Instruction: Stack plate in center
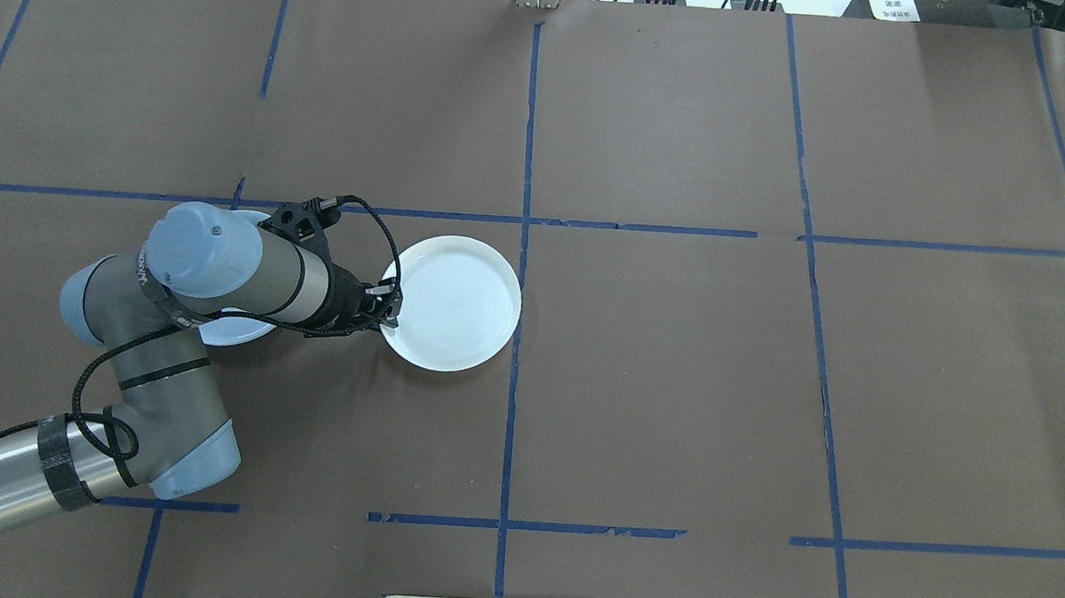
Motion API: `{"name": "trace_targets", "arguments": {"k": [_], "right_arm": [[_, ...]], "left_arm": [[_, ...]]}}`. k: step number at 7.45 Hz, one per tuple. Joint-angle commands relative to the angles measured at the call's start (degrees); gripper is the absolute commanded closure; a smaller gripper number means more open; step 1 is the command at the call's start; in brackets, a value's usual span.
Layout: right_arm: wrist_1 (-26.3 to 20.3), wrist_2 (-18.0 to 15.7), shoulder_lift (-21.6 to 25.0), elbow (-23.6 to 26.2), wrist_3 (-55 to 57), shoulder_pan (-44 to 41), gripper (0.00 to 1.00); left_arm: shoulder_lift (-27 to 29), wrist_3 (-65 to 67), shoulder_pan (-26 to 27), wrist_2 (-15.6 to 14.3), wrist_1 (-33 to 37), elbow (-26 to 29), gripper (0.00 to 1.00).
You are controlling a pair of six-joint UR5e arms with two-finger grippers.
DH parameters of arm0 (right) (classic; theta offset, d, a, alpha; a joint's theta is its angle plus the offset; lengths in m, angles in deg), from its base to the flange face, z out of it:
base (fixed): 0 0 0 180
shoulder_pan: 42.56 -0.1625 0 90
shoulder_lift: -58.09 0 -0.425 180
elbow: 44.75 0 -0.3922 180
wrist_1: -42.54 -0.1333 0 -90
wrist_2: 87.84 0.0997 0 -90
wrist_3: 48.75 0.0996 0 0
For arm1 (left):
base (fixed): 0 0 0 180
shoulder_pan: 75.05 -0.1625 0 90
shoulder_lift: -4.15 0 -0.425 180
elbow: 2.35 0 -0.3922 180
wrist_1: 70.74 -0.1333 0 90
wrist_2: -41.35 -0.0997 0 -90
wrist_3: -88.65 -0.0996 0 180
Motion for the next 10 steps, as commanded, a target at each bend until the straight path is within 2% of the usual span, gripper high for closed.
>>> {"name": "trace_targets", "arguments": {"k": [1,2,4,6,7,10], "right_arm": [[0.0,-0.1,0.0,0.0,0.0,0.0,0.0],[0.0,-0.1,0.0,0.0,0.0,0.0,0.0],[0.0,-0.1,0.0,0.0,0.0,-0.1,0.0],[0.0,-0.1,0.0,0.0,0.0,0.0,0.0],[-0.1,0.0,0.0,0.0,0.0,-0.1,0.0],[-0.1,-0.1,0.0,0.0,0.0,0.0,0.0]], "left_arm": [[-0.4,-1.4,0.5,1.9,0.3,-0.9,1.0],[-0.6,-6.3,2.7,4.0,0.6,-2.4,1.0],[-7.2,-16.0,11.9,14.5,0.7,-7.2,1.0],[-14.5,-28.1,18.8,20.1,0.9,-8.2,1.0],[-17.2,-34.5,21.9,22.2,1.0,-7.6,1.0],[-18.6,-36.5,23.3,22.8,1.0,-3.8,1.0]]}}
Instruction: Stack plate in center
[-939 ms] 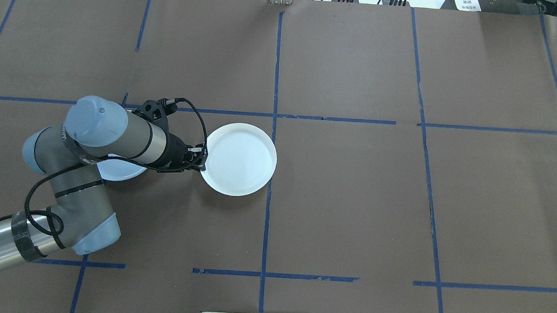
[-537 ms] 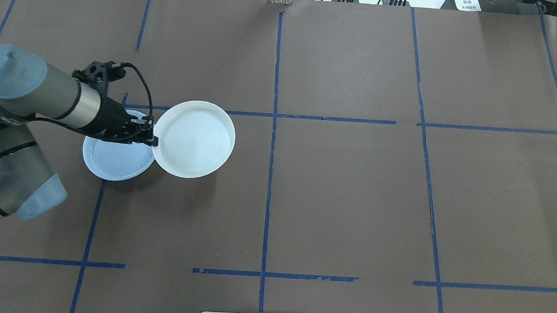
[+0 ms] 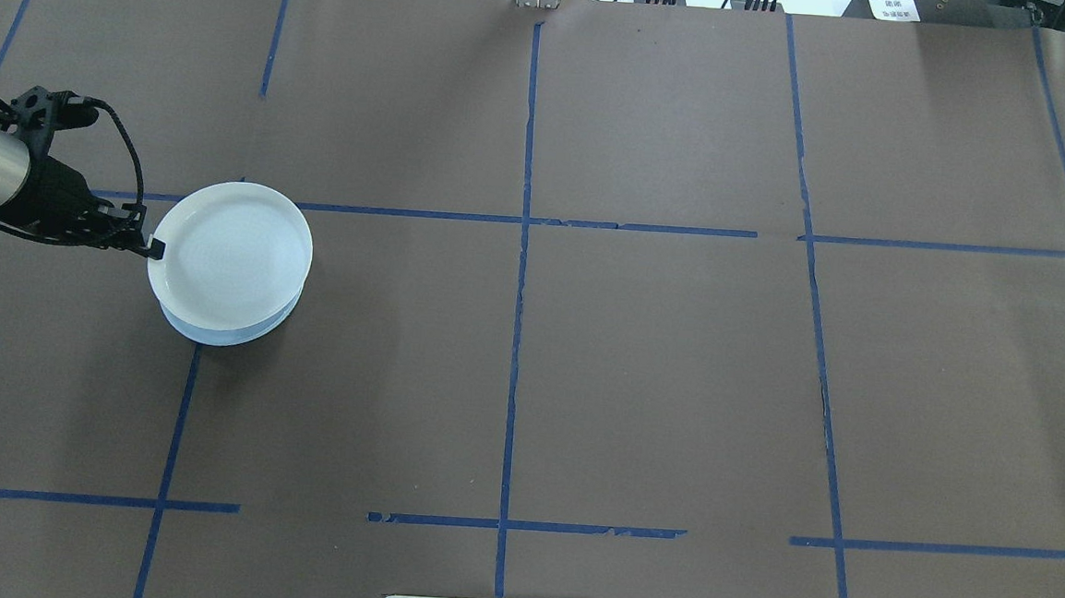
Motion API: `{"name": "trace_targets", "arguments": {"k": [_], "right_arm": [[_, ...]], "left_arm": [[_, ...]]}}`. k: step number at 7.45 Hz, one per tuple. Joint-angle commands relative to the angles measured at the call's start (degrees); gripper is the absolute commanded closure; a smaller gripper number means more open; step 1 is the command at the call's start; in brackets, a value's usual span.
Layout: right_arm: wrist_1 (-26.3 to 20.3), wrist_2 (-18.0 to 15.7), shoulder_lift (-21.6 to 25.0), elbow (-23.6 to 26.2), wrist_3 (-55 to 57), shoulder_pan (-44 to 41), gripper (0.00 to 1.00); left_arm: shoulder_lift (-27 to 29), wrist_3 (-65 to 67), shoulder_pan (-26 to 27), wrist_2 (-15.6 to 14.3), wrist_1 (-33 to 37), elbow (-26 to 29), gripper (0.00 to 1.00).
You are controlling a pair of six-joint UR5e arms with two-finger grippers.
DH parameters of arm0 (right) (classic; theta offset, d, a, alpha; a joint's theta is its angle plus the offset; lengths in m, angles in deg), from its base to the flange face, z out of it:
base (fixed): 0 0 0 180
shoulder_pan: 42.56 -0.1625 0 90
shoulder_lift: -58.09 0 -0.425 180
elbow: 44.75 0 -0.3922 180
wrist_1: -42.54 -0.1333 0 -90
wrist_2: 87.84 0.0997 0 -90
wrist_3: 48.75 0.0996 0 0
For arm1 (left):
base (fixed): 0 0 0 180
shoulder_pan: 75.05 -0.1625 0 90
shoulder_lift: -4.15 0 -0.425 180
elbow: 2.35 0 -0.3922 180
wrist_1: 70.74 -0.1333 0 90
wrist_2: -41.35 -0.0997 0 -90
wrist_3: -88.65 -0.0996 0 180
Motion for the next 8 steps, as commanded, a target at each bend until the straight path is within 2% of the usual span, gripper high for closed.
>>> {"name": "trace_targets", "arguments": {"k": [1,2,4,6,7,8], "right_arm": [[0.0,0.0,0.0,0.0,0.0,0.0,0.0],[0.0,0.0,0.0,0.0,0.0,0.0,0.0],[0.0,0.0,0.0,0.0,0.1,0.0,0.0],[0.0,0.0,0.0,0.0,0.0,0.0,0.0],[0.0,0.0,0.0,0.0,0.1,0.0,0.0],[0.0,0.0,0.0,0.0,0.1,0.0,0.0]], "left_arm": [[-0.3,-0.5,0.3,0.2,0.0,2.6,1.0],[-0.3,0.0,0.2,0.2,0.4,3.1,0.01],[-1.1,0.0,0.9,0.8,0.7,2.4,0.0],[-2.6,-6.3,7.6,3.4,-0.3,2.8,0.0],[-3.9,-12.1,10.4,3.4,-2.1,3.1,0.0],[-3.9,-21.5,15.3,3.4,-8.9,2.6,0.0]]}}
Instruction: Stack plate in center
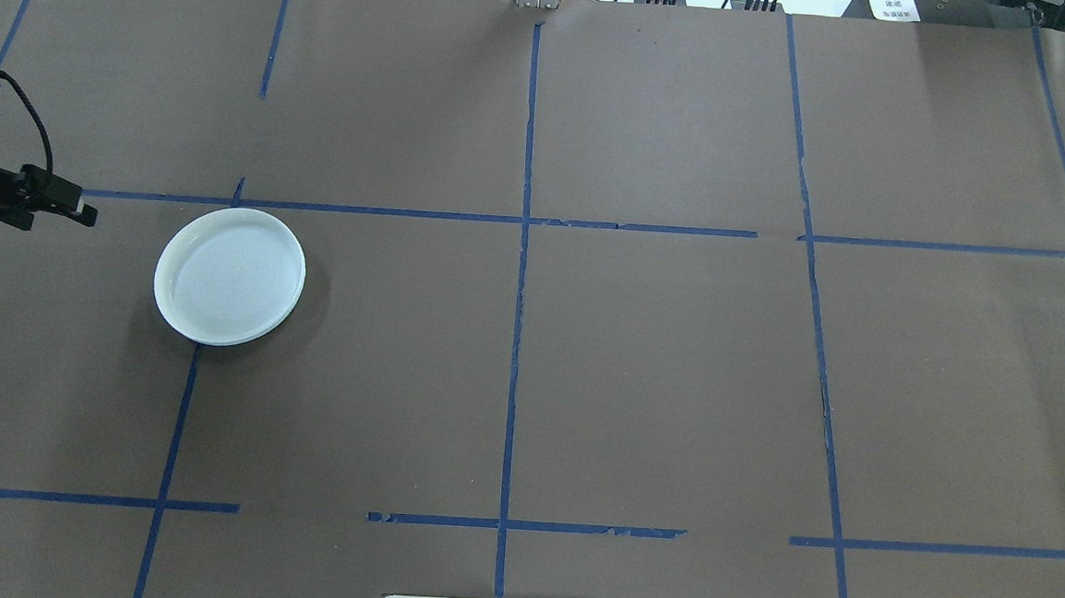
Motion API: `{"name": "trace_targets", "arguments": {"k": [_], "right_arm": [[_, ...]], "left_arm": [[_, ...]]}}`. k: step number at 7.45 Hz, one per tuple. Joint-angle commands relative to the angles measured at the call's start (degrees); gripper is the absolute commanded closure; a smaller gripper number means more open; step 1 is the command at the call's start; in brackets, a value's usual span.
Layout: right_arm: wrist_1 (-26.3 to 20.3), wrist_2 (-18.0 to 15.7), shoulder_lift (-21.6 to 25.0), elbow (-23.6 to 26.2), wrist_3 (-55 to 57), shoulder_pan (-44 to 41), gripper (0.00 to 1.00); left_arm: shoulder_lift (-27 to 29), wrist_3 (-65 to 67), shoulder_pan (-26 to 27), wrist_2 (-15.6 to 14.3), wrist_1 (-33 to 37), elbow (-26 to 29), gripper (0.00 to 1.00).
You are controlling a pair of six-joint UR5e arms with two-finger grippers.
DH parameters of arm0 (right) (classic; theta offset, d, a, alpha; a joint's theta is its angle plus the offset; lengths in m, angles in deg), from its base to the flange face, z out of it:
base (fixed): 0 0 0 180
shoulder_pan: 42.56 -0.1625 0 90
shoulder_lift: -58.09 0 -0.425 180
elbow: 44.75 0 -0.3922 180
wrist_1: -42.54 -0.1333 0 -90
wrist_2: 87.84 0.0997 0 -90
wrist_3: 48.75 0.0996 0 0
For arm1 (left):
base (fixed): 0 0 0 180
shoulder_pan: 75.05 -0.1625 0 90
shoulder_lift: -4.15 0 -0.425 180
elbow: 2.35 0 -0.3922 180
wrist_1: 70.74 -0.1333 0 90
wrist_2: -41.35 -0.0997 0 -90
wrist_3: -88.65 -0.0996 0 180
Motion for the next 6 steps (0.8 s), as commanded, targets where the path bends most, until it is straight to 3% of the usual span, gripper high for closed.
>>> {"name": "trace_targets", "arguments": {"k": [1,4,6], "right_arm": [[0.0,-0.1,0.0,0.0,0.0,0.0,0.0],[0.0,-0.1,0.0,0.0,0.0,0.0,0.0],[0.0,-0.1,0.0,0.0,0.0,0.0,0.0]], "left_arm": [[-0.6,-21.3,10.3,-0.5,-14.5,-0.8,0.0],[-0.5,-48.4,24.4,-1.2,-33.3,-1.4,0.0],[-1.4,-52.7,27.2,-0.9,-36.8,-0.9,0.0]]}}
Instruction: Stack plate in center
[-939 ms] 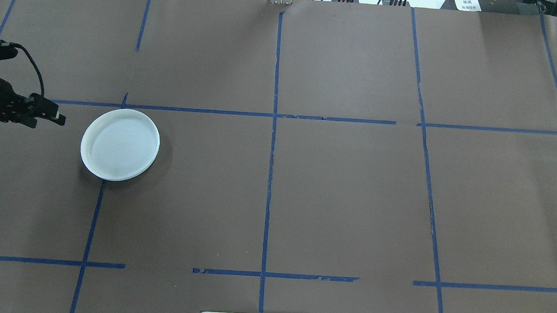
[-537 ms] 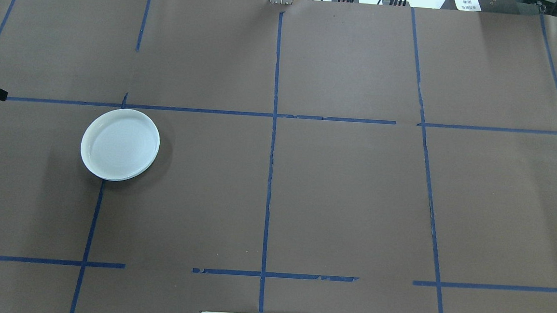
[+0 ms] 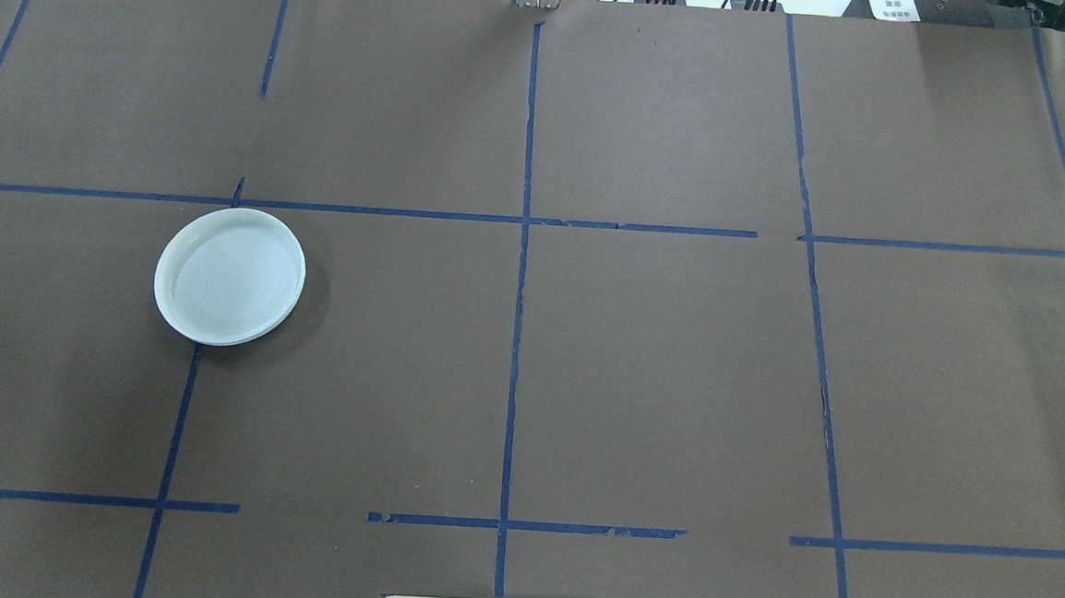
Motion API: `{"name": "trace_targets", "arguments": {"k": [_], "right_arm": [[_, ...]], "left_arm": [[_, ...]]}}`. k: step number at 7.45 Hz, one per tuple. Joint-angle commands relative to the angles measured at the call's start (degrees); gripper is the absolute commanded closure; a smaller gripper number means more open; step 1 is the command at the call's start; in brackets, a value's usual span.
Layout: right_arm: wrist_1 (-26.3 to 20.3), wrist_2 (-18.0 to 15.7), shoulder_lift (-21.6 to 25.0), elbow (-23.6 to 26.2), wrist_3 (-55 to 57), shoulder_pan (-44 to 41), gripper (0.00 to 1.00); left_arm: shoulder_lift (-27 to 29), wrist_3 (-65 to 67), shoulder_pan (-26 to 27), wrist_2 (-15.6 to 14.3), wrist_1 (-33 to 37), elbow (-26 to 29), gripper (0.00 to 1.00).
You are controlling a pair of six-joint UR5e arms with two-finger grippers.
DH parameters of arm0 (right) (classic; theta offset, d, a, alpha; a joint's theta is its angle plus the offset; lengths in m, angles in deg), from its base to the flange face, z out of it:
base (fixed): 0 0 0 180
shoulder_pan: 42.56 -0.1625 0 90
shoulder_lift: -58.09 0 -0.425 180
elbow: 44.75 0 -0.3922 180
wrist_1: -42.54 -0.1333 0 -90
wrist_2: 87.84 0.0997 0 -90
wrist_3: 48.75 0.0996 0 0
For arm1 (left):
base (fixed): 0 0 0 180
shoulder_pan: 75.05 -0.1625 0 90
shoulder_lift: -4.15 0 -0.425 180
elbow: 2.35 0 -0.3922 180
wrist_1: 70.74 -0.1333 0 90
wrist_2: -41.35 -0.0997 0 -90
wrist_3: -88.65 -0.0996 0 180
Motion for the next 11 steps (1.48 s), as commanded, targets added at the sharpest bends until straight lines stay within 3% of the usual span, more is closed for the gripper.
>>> {"name": "trace_targets", "arguments": {"k": [1,11], "right_arm": [[0.0,0.1,0.0,0.0,0.0,0.0,0.0],[0.0,0.1,0.0,0.0,0.0,0.0,0.0]], "left_arm": [[-2.4,-3.0,1.8,-0.3,-2.0,-0.3,0.0],[-2.3,-2.4,1.7,-0.2,-1.9,0.4,0.0]]}}
